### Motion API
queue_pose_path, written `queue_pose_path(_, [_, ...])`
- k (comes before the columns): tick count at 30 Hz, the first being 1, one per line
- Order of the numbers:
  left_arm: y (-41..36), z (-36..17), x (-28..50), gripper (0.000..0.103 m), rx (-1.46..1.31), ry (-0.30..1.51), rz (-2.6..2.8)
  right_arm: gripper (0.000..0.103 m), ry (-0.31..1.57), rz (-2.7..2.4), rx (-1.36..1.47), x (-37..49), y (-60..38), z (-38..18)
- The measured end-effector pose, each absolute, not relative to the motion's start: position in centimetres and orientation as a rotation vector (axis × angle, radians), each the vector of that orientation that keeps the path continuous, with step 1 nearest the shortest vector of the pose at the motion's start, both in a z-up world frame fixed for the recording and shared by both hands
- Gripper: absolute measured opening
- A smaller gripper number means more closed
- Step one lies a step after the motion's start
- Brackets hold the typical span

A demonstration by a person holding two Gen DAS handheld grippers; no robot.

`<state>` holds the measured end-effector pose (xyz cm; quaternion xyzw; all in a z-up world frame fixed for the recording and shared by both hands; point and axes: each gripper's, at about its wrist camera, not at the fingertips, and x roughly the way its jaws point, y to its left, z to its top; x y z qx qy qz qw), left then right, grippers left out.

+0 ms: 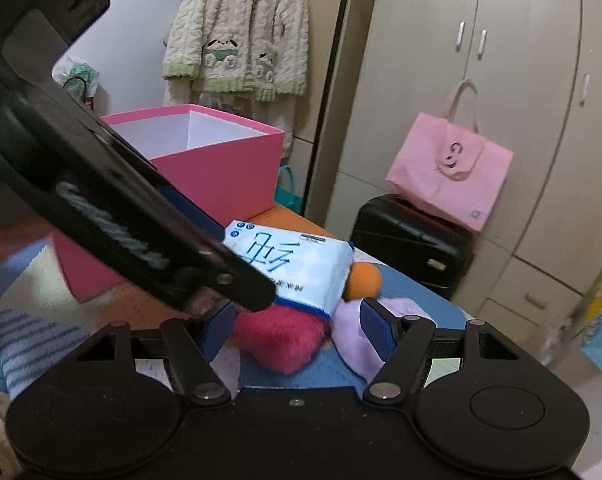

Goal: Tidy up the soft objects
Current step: 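Move the left tool to the floral cloth while the right tool nears the pom-pom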

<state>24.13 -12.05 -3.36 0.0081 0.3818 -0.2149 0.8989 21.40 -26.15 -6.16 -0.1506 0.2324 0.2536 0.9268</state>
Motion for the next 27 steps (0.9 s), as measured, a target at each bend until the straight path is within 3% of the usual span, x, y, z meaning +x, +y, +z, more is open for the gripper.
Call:
queue_pose_path(14, [-11.3, -5.6, 26.1, 0.066, -0.155, 0.771, -0.256, 0.075, 0.553, 0.615, -0.183, 27.1, -25.5, -8.3])
queue_pose_path(27, [-11.1, -7.0, 26.5, 0.078, -0.204, 0.735, -0.145, 0.076, 0.553, 0.620, -0.139, 27.8, -26.3, -8.8])
